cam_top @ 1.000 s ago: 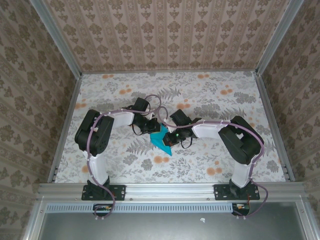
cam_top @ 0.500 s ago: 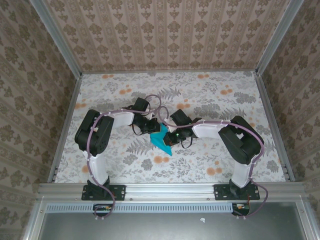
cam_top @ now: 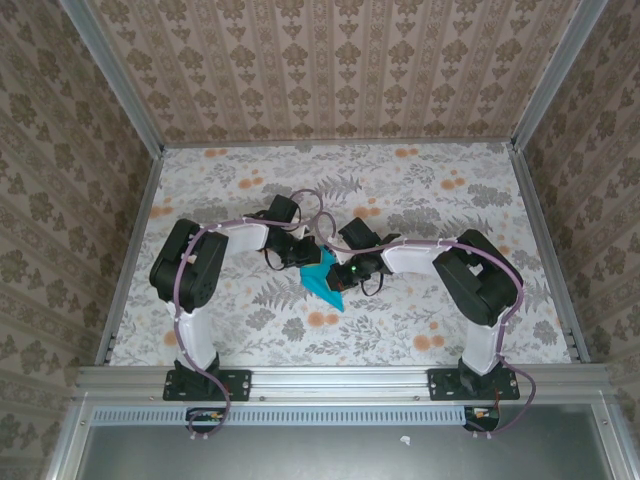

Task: Fold a paper plane with a square sheet of paper (fold left side to right side)
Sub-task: Third fold the triangle at the center of the table.

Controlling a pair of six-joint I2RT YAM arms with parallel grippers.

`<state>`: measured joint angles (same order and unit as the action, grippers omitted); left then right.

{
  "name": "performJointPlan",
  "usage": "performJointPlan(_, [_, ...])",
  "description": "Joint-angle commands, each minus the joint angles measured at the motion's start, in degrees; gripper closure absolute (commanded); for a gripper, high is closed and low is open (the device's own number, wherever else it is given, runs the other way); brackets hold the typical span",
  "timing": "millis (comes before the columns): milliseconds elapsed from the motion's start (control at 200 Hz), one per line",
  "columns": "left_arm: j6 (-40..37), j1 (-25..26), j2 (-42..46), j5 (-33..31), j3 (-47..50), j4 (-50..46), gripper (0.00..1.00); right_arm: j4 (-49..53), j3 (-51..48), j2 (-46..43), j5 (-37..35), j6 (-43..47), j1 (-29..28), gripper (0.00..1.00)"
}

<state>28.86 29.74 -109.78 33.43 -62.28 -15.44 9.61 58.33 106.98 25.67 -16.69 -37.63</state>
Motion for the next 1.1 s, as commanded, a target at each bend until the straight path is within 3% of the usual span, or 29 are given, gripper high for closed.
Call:
performJointPlan(0, [-1.3, 0.6, -0.6, -1.2, -0.6, -2.8, 0.88, 3.0, 1.3, 1.9, -1.5, 0.5, 0.3, 1.00])
performJointPlan(365, [-3.3, -1.7, 7.3, -1.3, -3.9, -7.2, 0.74, 5.7, -0.3, 2.3, -1.8, 1.0, -0.2, 1.00])
performJointPlan(530, [-2.2, -2.8, 13.2, -2.3, -1.0, -7.6, 0.79, 5.3, -0.6, 2.3, -1.6, 1.0, -0.3, 1.00])
performJointPlan(665, [0.2, -2.1, 15.8, 0.7, 3.7, -5.2, 0.84, 5.5, -0.3, 2.3, -1.7, 1.2, -0.3, 1.00])
performJointPlan(1095, [7.8, 3.5, 13.9, 2.5, 10.7, 2.5, 0.86, 6.0, 0.0, 2.2, -1.5, 1.6, -0.4, 1.00])
